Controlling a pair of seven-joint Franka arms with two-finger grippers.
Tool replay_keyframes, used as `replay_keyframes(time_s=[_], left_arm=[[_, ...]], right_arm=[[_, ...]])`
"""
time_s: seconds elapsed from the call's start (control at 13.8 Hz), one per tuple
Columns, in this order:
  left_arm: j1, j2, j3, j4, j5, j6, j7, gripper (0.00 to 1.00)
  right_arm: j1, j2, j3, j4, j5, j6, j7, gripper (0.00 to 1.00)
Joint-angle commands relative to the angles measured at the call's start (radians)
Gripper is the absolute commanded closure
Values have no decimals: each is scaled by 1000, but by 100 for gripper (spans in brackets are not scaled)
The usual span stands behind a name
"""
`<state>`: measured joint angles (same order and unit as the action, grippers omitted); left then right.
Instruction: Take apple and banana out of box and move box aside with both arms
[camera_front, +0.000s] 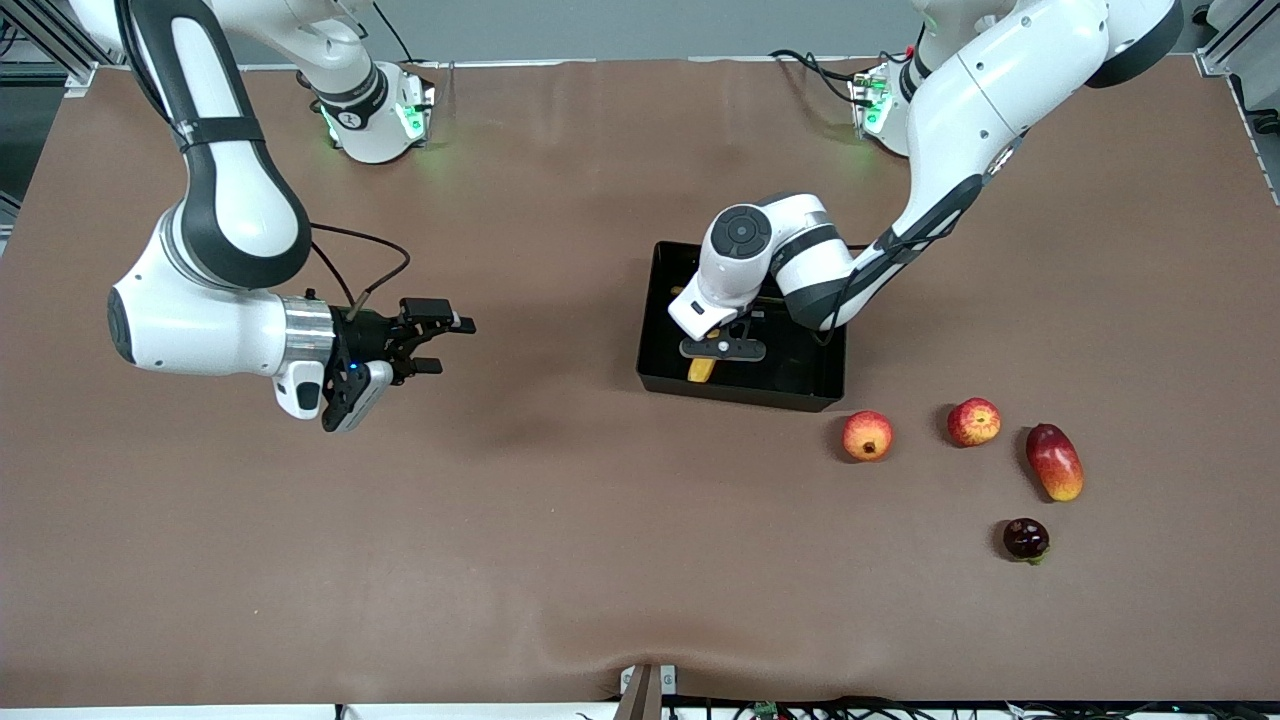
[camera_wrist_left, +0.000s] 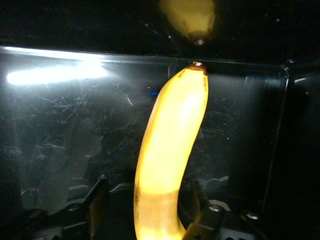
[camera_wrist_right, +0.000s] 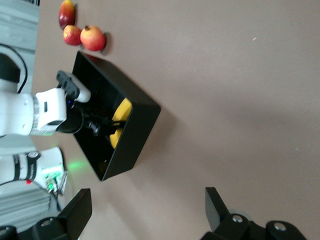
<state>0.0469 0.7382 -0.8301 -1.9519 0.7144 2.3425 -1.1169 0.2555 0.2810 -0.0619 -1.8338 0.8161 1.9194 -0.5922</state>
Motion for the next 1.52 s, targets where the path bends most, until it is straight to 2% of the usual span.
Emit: replay_keyframes(time_s=[0.0,0.29,0.36,0.73,1.02,1.23,1.45], left_arm=[[-15,1,9,4,28,17,-23,47],[-13,1,9,5,26,17,-23,97],[-13,1,9,10,26,17,-23,100],[-10,-28,5,47,22,-5,-18,100],[10,-108,-29,48,8,-52,-18,100],[59,-175,-90,51,-39,-123,-17,100],[163,-195,-205,88,-56,-245,-9,100]], right_arm=[[25,-75,1,-117,-8,136,-8,0],[94,-103,1,-217,5,341,6,0],[116,-103,1,-234,6,386,15,0],[235,-121,2,-326,20,587,75,0],[312,-123,2,-370,141,705,91,0],[321,-121,2,-371,153,724,91,0],[379,-109,2,-371,155,820,104,0]])
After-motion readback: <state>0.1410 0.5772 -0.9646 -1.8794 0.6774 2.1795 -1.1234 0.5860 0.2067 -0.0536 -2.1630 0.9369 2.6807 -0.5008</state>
